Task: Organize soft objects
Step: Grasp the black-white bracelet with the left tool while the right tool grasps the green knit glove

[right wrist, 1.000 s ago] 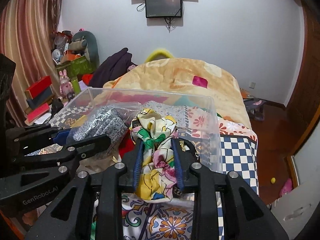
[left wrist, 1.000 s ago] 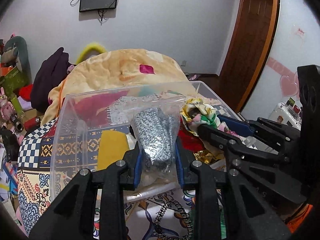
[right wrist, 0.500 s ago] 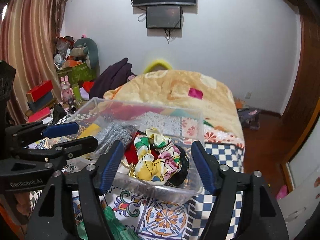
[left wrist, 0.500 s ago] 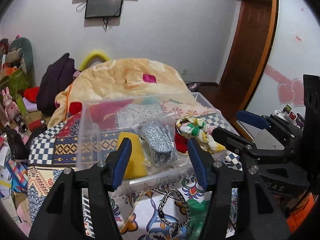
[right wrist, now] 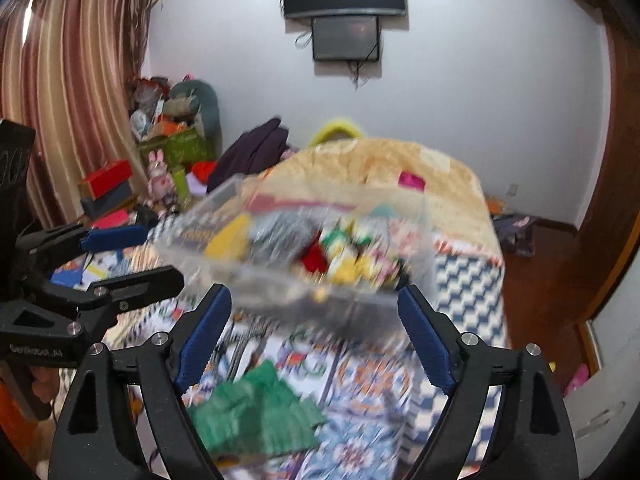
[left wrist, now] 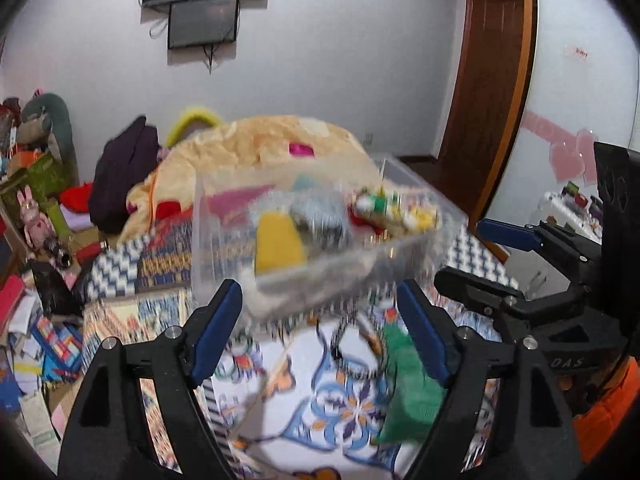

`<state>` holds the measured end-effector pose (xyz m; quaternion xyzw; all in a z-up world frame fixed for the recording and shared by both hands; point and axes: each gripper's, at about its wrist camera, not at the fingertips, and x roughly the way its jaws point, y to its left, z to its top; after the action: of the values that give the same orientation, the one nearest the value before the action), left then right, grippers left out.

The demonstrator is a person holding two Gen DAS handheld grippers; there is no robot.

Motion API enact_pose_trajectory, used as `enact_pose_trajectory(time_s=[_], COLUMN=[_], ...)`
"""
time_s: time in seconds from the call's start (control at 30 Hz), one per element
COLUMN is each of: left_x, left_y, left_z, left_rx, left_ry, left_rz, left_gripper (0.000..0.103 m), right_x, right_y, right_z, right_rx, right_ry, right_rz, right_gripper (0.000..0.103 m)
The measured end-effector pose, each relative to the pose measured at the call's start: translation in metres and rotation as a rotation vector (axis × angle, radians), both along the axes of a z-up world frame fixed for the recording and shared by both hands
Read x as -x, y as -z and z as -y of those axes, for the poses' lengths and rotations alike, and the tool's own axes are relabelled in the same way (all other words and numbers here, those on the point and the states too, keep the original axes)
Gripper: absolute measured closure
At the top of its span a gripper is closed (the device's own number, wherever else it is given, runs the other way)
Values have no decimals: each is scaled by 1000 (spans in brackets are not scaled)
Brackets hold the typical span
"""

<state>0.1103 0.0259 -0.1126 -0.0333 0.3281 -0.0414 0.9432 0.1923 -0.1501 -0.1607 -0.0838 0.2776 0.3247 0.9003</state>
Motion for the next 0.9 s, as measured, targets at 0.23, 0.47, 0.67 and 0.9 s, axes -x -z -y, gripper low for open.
enact_pose_trajectory(time_s=[0.23,0.47,0.67,0.9], left_x=[-3,-4,-23,-34], left_y=[46,45,52,68], left_z=[-1,6,21,34], left_rx=[60,94,94,57], left_ry=[-6,14,34,41], left_rz=[-148,-141,-160,-200], left_gripper=[23,23,23,25], right_x=[8,11,8,14], right_y=[42,64,62,59], right_z=[-9,-9,10,29], right_rx=[65,104,91,79], right_ry=[-53,-62,-48,-3], right_rz=[-120,-158,-155,-136], right_gripper=[19,21,50,71])
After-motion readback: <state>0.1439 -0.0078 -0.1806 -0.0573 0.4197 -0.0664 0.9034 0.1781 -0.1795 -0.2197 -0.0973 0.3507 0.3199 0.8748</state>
